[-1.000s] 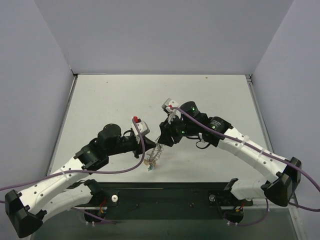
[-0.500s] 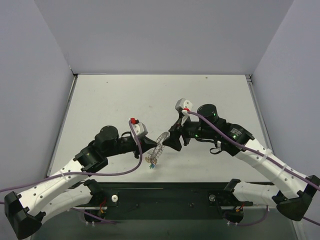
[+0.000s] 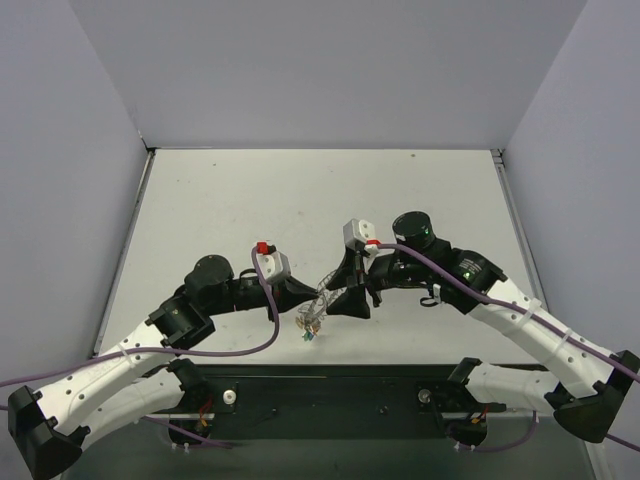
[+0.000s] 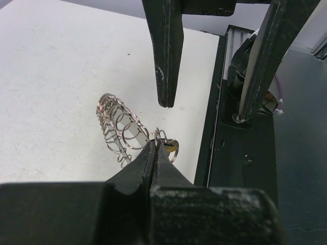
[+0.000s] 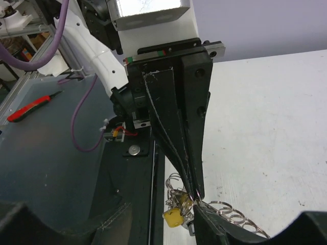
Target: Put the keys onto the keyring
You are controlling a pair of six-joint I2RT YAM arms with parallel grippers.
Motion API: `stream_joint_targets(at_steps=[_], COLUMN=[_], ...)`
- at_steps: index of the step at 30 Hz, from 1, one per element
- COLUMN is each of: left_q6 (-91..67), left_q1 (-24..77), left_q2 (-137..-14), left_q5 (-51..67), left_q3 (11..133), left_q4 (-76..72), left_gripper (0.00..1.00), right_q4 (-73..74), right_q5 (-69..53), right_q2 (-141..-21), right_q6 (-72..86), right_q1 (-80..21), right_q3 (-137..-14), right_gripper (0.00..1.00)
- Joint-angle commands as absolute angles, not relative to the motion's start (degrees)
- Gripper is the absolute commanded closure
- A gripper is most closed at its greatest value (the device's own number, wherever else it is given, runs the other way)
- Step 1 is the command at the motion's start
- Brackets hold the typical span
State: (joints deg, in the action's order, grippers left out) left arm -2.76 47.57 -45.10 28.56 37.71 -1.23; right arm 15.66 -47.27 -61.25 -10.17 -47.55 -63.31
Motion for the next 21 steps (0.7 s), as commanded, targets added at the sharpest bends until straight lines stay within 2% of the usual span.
stream_joint_targets(at_steps=[1,4,8,14,21], left_q6=[-3.3,-3.5,-4.0,-4.1,-4.1], left_q1=[47.8,47.7,47.8,47.8,47.8], left_q2=[-44.4,-44.6,-44.6,-45.0,-45.5], left_q5=[31.1,31.4,31.5,31.6,32.0], left_q3=[39.2,39.3,39.3,39.5,39.7], left_q4=[-8.1,-8.3,-8.6,-8.6,-8.5], left_gripper=[1.00,1.00,1.00,1.00,1.00], right_q4=[14.1,12.7,11.5,9.5,7.8], right_q5=[-52.1,-53.2,-53.9,-51.0,-47.2], right_q2=[-60.6,-60.6,-60.9,-60.8,-61.2], right_q6=[-14.6,-14.9,-14.9,-14.3,-14.3], right_q1=[-47.0,-47.2,-47.3,-47.2,-47.2], right_q3=[-62.9,-62.3,-61.9,-60.8,-60.2], right_gripper=[0.51,0.56,0.68,0.72,0.71])
